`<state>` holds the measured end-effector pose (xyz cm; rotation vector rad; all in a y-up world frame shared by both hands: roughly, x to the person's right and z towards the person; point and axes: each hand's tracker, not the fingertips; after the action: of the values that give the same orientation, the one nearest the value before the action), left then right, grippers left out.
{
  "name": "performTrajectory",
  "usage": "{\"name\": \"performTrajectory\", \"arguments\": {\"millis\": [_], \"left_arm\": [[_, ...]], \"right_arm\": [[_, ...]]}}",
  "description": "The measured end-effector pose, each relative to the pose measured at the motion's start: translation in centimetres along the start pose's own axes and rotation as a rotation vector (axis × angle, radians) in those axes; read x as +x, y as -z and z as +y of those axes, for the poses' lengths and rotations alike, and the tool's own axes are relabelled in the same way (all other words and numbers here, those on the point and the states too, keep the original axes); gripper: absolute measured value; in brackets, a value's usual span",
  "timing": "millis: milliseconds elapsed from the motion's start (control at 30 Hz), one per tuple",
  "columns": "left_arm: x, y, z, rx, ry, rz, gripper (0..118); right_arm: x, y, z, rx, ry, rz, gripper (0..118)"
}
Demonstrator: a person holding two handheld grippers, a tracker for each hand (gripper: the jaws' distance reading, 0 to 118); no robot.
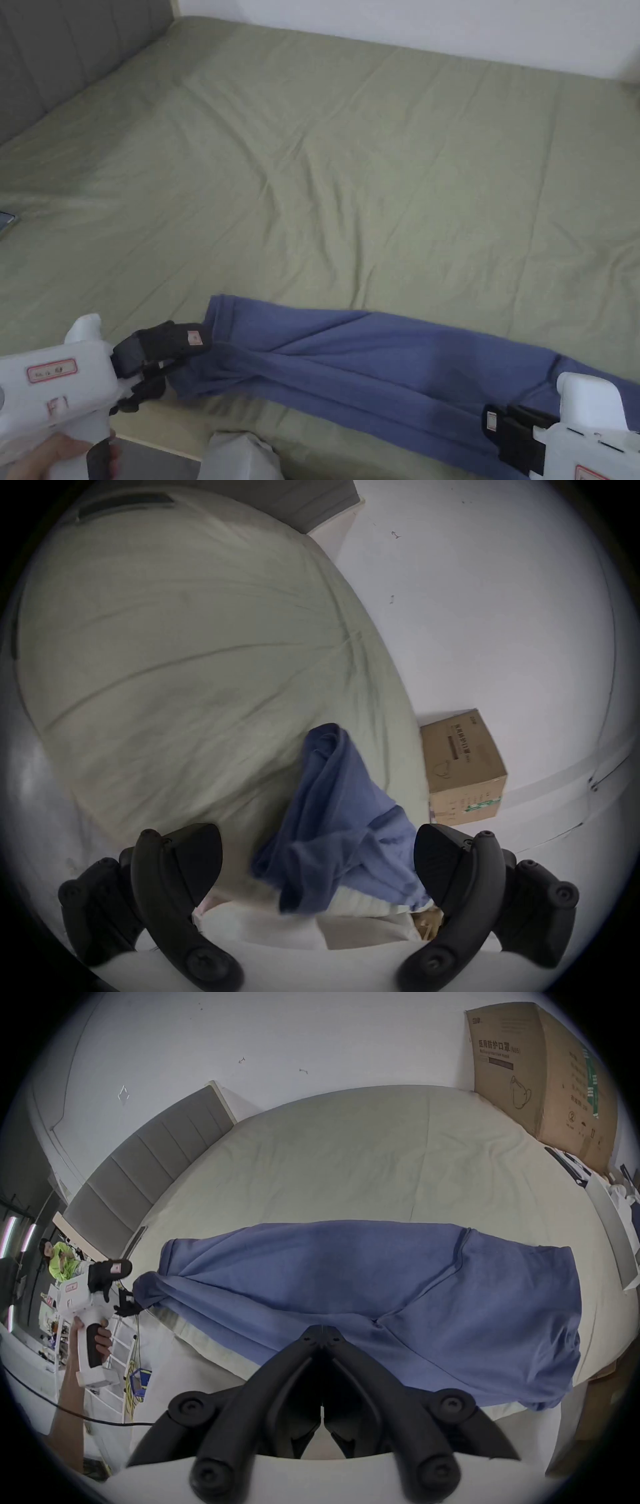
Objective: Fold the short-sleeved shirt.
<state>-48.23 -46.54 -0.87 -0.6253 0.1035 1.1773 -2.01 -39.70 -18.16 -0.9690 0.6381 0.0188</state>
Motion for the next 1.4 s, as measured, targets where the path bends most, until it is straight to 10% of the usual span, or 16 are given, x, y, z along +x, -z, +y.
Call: {"name": "performTrajectory", "arguments": {"millis": [167,233,267,633,933,1400], "left_arm": [[-0.3,2.8,1.6,-0.049,-0.1,-0.07,100],[-0.2,3.6,1.9,-0.052,-0.087,-0.058,22],[-0.3,4.0,1.9,-0.067,-0.085,0.004,4],[4.5,2.8,1.6,-0.042,0.02,0.05,4],[20.2,3.8,-1.8,-0.04,0.359,-0.029,4],[27.2,24.3,-16.4,-0.518,0.658,0.104,12]], "right_arm": [[0.0,0.5,0.0,-0.021,0.016,0.006,0],[0.0,0.7,0.1,-0.027,0.022,0.004,0],[0.0,0.7,0.1,-0.03,0.024,0.003,0],[2.3,-0.5,0.6,0.003,0.097,-0.003,0],[6.0,-3.7,0.4,0.1,0.158,-0.041,0],[13.1,-8.5,-2.3,0.197,0.296,-0.162,0]]}}
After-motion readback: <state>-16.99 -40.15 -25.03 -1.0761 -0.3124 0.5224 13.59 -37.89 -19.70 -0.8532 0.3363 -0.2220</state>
